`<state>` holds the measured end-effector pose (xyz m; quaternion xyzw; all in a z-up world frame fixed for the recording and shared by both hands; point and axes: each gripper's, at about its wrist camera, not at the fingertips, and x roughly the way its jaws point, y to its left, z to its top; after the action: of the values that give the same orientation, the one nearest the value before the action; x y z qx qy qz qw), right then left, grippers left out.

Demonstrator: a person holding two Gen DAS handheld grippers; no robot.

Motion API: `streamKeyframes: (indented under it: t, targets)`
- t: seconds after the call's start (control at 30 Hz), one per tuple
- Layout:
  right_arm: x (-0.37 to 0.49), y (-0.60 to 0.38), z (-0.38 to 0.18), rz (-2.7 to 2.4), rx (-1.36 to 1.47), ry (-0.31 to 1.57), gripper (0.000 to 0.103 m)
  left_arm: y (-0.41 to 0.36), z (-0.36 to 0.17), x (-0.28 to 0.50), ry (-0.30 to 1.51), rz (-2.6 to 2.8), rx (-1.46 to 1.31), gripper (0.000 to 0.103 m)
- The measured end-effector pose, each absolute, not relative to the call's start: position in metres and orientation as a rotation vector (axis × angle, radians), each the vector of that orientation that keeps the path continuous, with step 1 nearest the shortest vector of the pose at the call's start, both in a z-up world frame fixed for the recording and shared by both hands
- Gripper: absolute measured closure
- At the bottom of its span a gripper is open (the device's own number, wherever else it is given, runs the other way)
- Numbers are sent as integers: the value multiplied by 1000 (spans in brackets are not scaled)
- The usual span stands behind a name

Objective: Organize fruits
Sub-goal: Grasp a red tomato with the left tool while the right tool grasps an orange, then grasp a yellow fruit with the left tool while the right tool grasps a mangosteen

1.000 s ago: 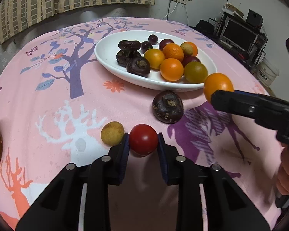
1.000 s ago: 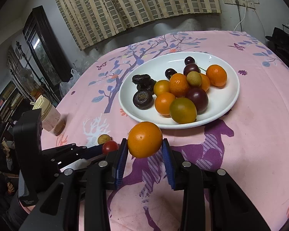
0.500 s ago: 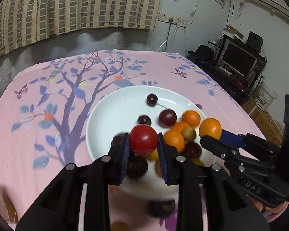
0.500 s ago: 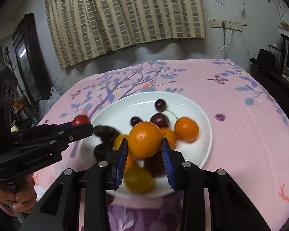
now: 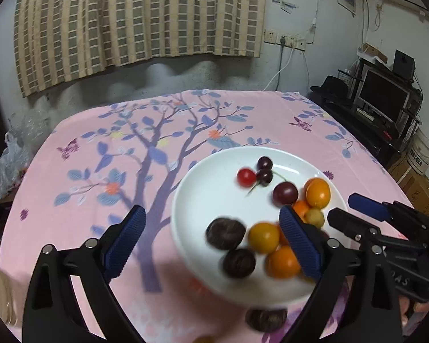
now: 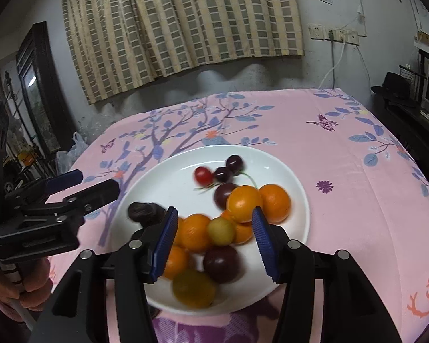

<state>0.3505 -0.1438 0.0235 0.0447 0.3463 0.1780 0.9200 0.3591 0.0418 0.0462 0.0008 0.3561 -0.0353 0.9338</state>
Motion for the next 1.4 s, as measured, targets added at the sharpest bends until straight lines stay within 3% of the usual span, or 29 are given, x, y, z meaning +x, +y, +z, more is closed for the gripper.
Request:
streamKeyframes:
  t: [0.17,0.33,0.73,1.4]
  targets:
    - [310,-124,19,413,52,734,44,78,43,296,700,50,-15,5]
    - [277,-106,-3,431,-28,774,43,115,2,260,757,164,-126,5]
    - [270,-71,-43,447,-146,887,39,130,-10,250,835,192,-183,5]
    - [297,-51,-48,409,-154,899,40,134,-13,250,857,195,-190,5]
